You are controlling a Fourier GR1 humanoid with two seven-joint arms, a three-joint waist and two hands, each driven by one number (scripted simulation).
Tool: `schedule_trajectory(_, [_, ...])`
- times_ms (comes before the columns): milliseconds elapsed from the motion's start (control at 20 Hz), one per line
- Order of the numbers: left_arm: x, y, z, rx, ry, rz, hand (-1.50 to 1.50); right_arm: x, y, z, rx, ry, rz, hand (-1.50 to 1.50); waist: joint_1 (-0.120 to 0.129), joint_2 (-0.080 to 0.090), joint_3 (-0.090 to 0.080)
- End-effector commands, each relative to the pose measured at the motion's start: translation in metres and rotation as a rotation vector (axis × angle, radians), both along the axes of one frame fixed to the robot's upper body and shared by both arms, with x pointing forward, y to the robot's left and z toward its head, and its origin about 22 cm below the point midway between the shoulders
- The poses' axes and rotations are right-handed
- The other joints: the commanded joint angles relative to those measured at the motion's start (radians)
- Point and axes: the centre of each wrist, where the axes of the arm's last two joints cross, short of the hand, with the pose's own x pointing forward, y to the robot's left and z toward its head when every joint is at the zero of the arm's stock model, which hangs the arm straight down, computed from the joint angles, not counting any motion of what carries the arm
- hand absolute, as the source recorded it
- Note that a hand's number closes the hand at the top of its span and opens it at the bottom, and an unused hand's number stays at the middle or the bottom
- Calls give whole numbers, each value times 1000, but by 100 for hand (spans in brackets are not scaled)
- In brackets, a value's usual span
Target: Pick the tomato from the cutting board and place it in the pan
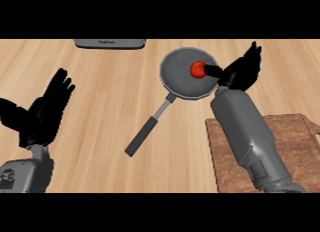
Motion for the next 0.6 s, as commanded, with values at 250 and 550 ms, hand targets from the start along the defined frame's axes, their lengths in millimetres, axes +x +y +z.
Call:
schedule_trajectory(250, [-6,19,-6,28,17,35,0,-59,27,-2,208,-294,87,-150,-35,-19,-1])
schedule_trajectory(550, [-5,18,2,-3,3,55,0,-146,38,-31,240,-332,184,-150,-60,-12,-3])
